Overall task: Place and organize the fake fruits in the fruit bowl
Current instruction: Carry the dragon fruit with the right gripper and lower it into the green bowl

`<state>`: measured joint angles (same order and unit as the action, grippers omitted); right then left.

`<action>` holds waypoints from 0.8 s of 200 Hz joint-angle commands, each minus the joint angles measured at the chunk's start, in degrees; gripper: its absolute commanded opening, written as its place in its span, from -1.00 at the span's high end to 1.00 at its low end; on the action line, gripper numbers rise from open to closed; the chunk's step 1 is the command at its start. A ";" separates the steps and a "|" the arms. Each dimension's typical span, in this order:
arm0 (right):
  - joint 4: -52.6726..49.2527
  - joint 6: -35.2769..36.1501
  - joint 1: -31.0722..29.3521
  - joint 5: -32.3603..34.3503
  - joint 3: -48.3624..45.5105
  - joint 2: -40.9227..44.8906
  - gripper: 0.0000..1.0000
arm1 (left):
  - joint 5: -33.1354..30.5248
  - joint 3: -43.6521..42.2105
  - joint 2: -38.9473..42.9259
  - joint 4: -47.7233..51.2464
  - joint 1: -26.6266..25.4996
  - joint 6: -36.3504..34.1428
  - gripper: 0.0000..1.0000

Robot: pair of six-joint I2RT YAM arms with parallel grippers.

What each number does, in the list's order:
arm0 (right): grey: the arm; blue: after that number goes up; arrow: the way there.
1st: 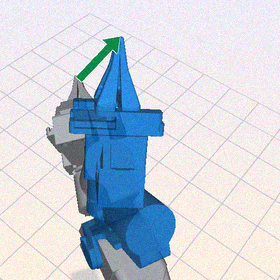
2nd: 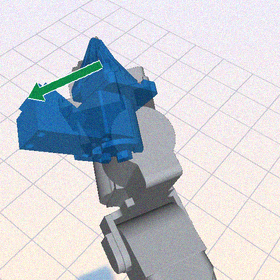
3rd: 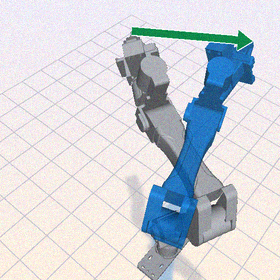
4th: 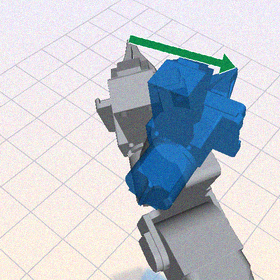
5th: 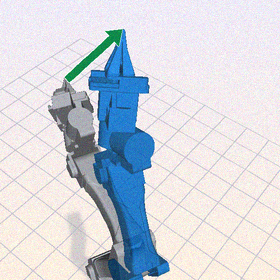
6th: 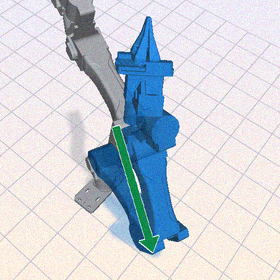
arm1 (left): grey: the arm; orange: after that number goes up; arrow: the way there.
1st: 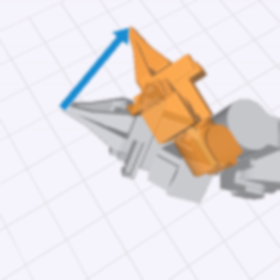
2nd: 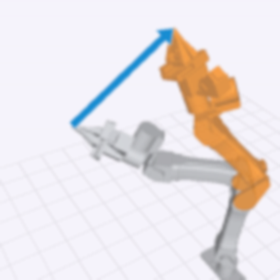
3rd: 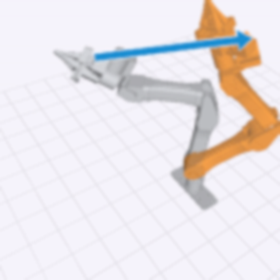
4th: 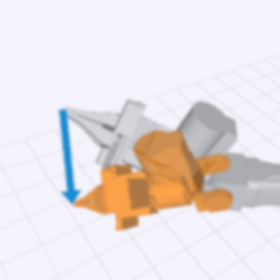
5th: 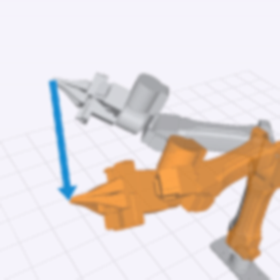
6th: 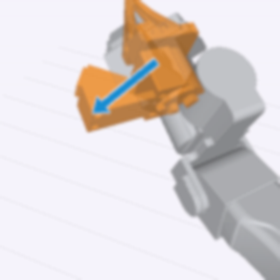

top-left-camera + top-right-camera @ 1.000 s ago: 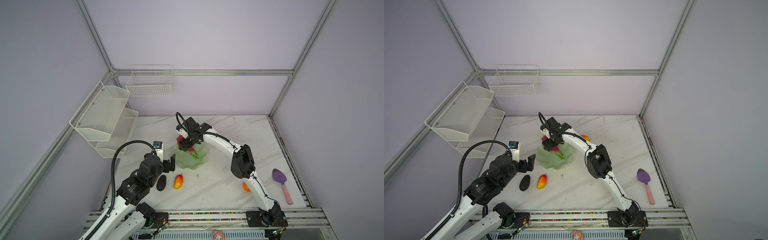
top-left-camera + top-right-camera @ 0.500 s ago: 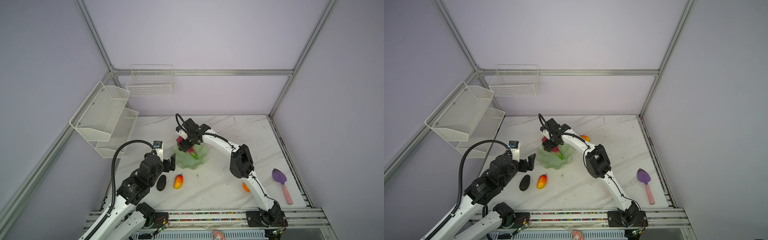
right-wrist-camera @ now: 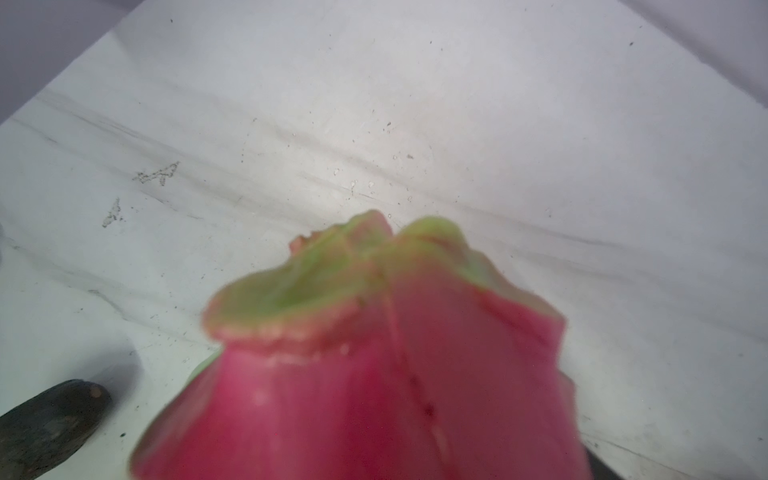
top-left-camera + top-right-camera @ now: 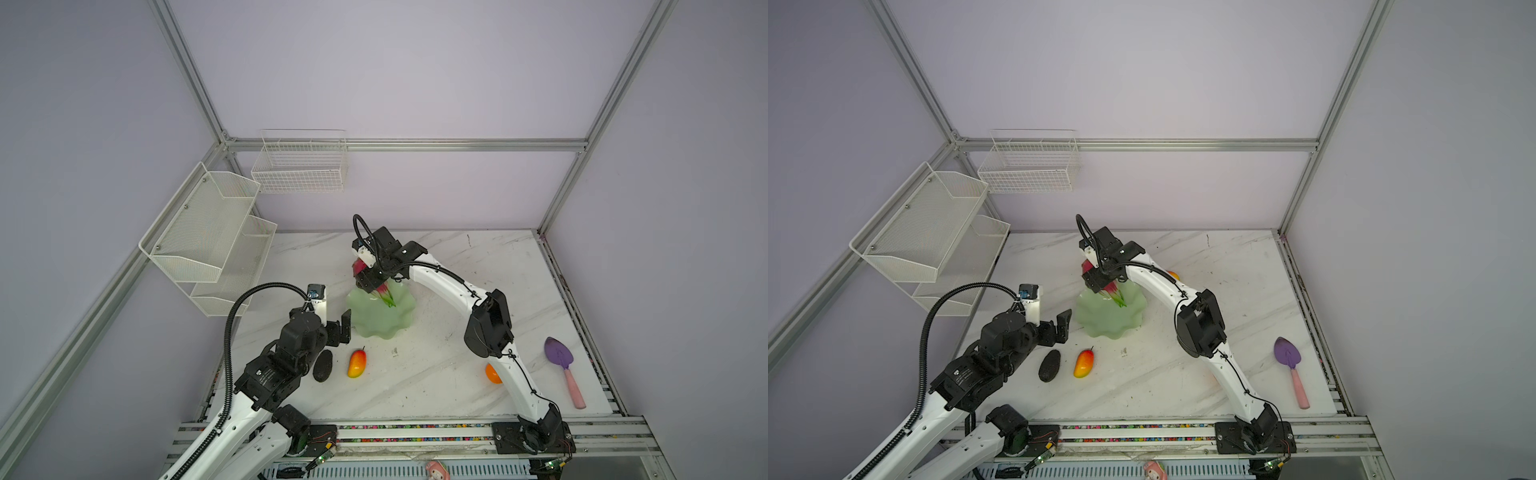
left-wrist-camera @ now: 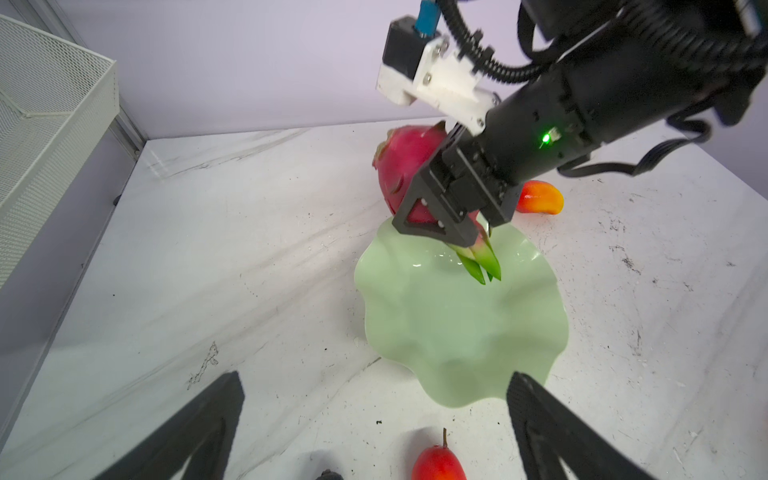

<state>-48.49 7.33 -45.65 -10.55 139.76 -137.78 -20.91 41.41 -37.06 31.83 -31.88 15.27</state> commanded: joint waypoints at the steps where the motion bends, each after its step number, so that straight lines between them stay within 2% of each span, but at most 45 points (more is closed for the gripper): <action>1: -13.58 0.41 -0.05 -0.42 3.45 1.08 -0.23 | 0.59 -2.12 0.80 -2.46 0.40 -0.95 -1.00; 27: -15.04 -1.84 -0.14 1.26 -5.95 4.87 -0.20 | 0.61 -2.38 1.02 -2.88 0.39 -1.34 -1.00; 42: -16.80 -1.70 -0.14 1.04 -8.26 5.59 -0.20 | 0.76 -2.47 1.20 -3.17 0.34 -1.29 -1.00; 64: -20.98 -0.67 -0.96 1.49 -5.84 3.17 -0.19 | 1.31 -2.48 1.38 -3.61 0.37 -1.38 -1.00; 160: -20.28 1.72 -2.10 0.17 -0.21 -6.38 -0.36 | 0.66 -2.56 1.36 -2.67 0.34 -1.25 -1.00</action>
<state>-66.78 7.05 -47.20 -10.07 137.78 -142.37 -19.99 41.34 -35.51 30.87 -31.88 15.18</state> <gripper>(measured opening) 0.811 0.999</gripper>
